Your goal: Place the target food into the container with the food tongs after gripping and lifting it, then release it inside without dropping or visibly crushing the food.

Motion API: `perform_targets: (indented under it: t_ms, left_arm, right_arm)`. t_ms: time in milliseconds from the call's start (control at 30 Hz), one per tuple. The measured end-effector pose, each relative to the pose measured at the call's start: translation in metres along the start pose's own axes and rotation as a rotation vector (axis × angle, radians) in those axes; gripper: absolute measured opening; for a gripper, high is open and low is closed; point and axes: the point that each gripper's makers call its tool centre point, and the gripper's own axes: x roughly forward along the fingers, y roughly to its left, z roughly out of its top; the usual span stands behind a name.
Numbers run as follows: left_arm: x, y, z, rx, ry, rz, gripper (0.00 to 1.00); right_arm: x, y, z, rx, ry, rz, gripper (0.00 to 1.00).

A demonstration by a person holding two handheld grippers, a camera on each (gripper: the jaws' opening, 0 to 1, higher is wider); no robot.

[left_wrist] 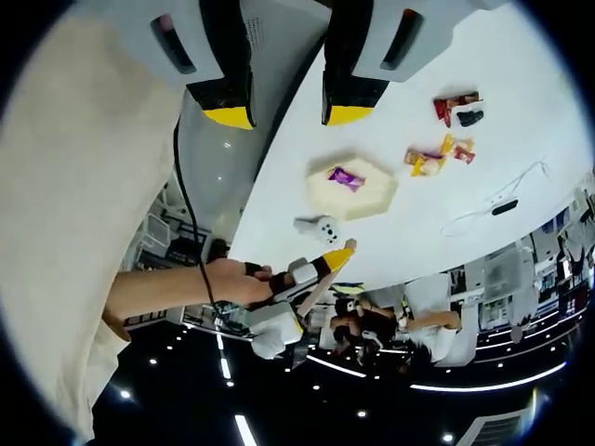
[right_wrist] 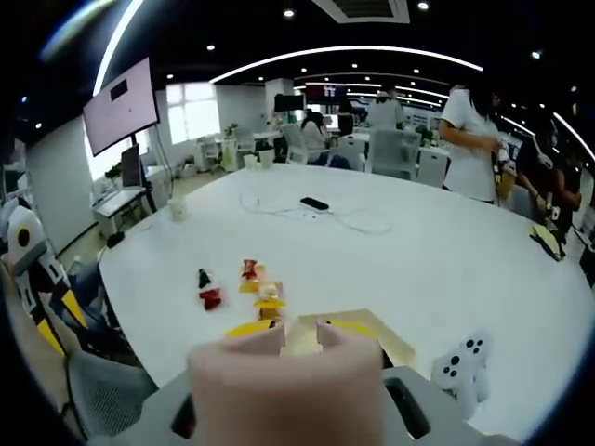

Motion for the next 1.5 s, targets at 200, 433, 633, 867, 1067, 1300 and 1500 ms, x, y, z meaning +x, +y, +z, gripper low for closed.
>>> perform_targets:
  t_ms: [200, 433, 633, 867, 1067, 1300, 1500]
  left_arm:
    - [0.000, -0.001, 0.000, -0.020, -0.009, -0.003, 0.27]
    - [0.004, 0.001, 0.008, -0.012, -0.022, -0.008, 0.27]
    - [0.004, 0.001, 0.007, -0.005, -0.018, -0.014, 0.27]
    - [0.003, 0.002, 0.005, -0.009, -0.017, -0.010, 0.27]
    - [0.002, 0.003, 0.006, -0.012, -0.018, -0.009, 0.27]
    - [0.002, 0.004, 0.004, -0.017, -0.019, -0.006, 0.27]
    - [0.002, 0.004, 0.001, -0.026, -0.017, -0.001, 0.27]
  right_arm:
    - [0.002, 0.002, -0.002, 0.014, -0.002, 0.008, 0.21]
    - [0.001, 0.002, -0.002, 0.000, -0.003, 0.009, 0.21]
    - [0.001, 0.004, 0.000, -0.002, -0.004, 0.014, 0.22]
    - [0.004, 0.010, 0.001, -0.003, -0.002, 0.031, 0.22]
    - [0.008, 0.013, 0.003, -0.004, 0.001, 0.041, 0.22]
    - [0.011, 0.013, 0.003, -0.004, 0.005, 0.046, 0.23]
    - [0.014, 0.015, 0.002, -0.002, 0.010, 0.057, 0.23]
